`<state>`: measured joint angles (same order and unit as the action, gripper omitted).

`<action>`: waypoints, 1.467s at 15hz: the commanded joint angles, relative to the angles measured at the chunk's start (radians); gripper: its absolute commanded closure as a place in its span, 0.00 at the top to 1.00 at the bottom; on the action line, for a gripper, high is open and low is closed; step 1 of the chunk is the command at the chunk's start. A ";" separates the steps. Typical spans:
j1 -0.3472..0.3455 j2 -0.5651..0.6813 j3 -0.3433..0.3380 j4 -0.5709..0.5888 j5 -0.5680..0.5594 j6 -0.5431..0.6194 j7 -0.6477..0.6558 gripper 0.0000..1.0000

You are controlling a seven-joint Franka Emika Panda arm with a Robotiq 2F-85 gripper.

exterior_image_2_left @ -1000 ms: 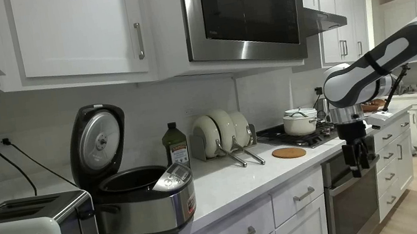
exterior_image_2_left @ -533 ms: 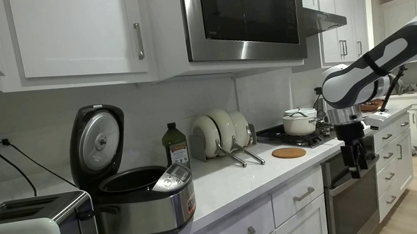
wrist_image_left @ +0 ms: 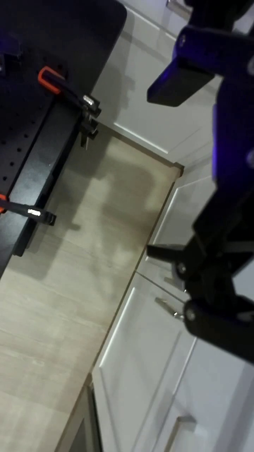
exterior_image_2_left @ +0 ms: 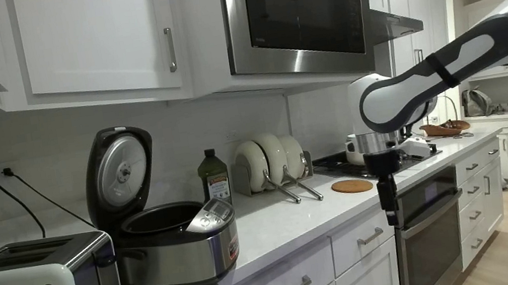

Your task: Close the lid of the rice cooker.

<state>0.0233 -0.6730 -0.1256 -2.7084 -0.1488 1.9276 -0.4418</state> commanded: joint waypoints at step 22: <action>0.329 0.060 0.384 0.331 0.304 0.367 0.352 1.00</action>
<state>0.3423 -0.6140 0.2666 -2.3779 0.1640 2.2964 -0.0956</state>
